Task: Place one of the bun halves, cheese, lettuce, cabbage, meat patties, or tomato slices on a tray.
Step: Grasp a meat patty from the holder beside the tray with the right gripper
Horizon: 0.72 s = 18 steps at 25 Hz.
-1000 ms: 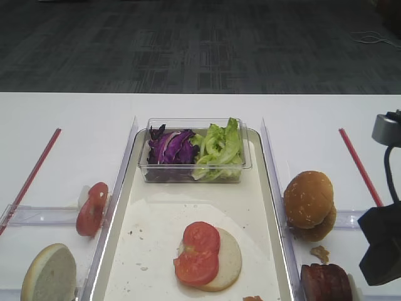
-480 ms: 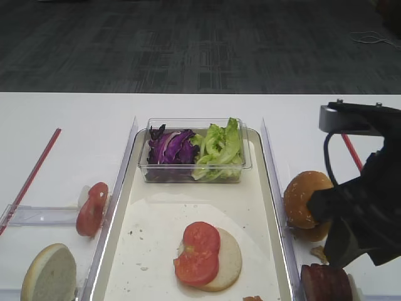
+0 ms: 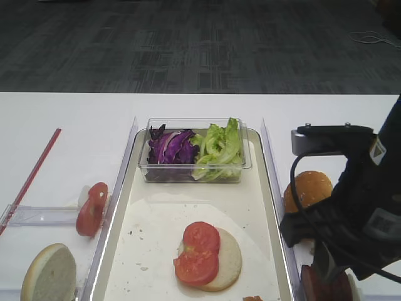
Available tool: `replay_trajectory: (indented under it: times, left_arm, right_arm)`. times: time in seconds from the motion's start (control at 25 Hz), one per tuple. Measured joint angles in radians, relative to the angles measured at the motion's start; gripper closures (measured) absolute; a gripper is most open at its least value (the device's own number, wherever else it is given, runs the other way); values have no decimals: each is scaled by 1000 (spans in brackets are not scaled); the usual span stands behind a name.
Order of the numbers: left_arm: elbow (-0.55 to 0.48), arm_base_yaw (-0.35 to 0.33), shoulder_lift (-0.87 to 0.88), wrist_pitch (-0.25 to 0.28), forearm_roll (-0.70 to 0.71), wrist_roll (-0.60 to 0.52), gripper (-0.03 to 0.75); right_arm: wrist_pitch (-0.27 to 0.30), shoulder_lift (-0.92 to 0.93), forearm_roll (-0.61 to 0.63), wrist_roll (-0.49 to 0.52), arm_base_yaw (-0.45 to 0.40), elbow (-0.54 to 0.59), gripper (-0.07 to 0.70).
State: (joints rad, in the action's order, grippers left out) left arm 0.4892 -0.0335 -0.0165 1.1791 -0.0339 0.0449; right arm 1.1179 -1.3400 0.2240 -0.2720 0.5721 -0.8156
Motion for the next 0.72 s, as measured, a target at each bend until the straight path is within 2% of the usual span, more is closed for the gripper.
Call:
replay_trajectory:
  times: [0.2, 0.72]
  left_arm:
    - [0, 0, 0, 0, 0, 0, 247]
    - [0, 0, 0, 0, 2, 2, 247]
  right_arm:
    - [-35, -39, 4, 0, 5, 0, 283]
    - [-80, -140, 23, 8, 5, -2, 284]
